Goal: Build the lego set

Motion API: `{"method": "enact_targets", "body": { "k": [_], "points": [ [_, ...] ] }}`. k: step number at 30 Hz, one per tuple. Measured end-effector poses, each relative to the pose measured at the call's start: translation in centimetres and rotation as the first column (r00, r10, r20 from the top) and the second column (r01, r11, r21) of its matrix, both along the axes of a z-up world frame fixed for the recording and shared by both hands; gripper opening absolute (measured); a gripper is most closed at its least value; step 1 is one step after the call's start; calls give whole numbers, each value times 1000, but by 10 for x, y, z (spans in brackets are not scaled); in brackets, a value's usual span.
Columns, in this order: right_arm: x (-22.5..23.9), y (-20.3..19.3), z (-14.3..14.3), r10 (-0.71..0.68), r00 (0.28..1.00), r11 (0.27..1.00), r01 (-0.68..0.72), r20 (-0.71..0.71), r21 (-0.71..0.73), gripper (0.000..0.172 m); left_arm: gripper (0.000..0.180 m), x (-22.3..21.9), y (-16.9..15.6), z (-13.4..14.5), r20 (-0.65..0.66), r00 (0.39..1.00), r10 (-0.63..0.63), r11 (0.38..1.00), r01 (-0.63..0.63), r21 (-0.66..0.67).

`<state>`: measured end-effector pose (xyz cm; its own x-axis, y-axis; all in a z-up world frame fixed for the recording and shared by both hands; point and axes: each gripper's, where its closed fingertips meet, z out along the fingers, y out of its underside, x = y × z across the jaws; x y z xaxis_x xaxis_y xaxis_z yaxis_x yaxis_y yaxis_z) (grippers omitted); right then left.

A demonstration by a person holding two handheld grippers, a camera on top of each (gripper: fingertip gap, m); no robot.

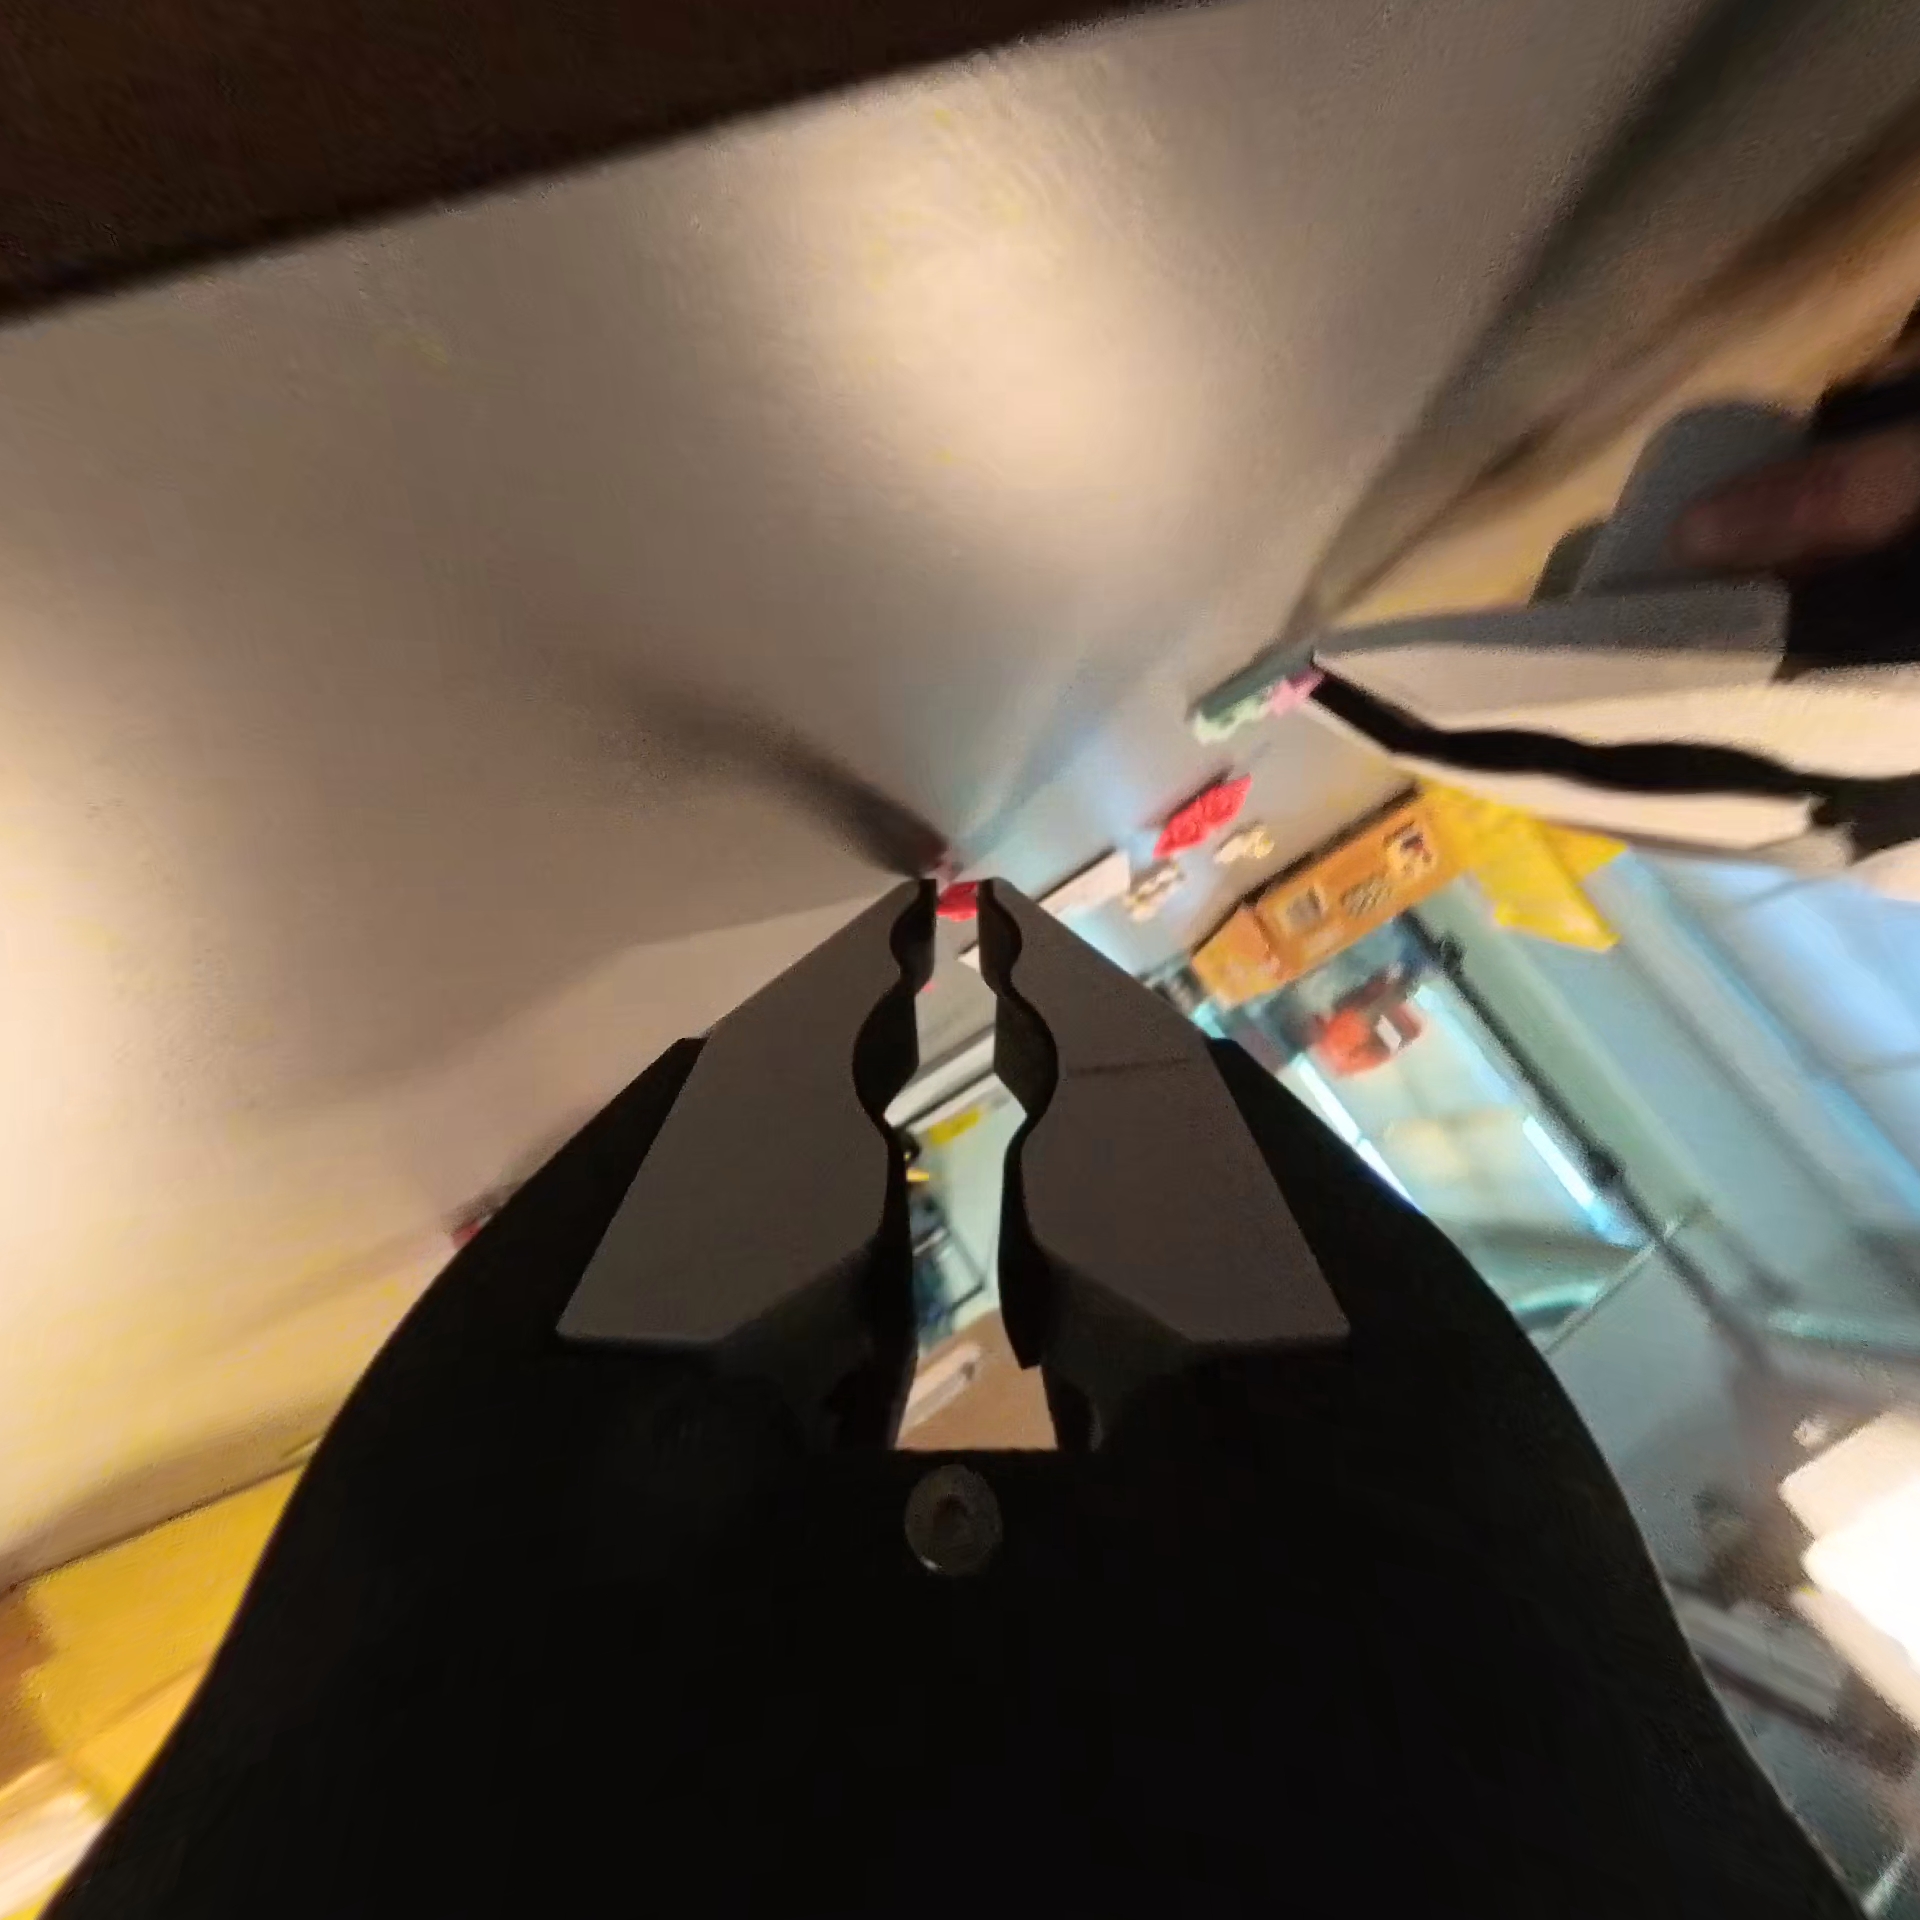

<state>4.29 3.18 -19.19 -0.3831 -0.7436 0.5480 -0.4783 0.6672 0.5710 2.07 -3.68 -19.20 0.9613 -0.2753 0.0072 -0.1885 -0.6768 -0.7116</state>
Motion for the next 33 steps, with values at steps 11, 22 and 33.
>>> {"method": "enact_targets", "body": {
  "k": [11,22,33],
  "points": [
    [8,21,19,-357,872,662,489,335,-568,25,7,5,3,-1,10,1000,-21,1000,21,4],
    [10,-6,-1,-163,355,-464,796,921,-389,12,7,12,7,2,11,999,-46,999,45,29],
    [13,-54,19,19,485,-33,874,874,-484,6,7,32,0,-2,-14,984,-179,983,180,27]
  ]
}}
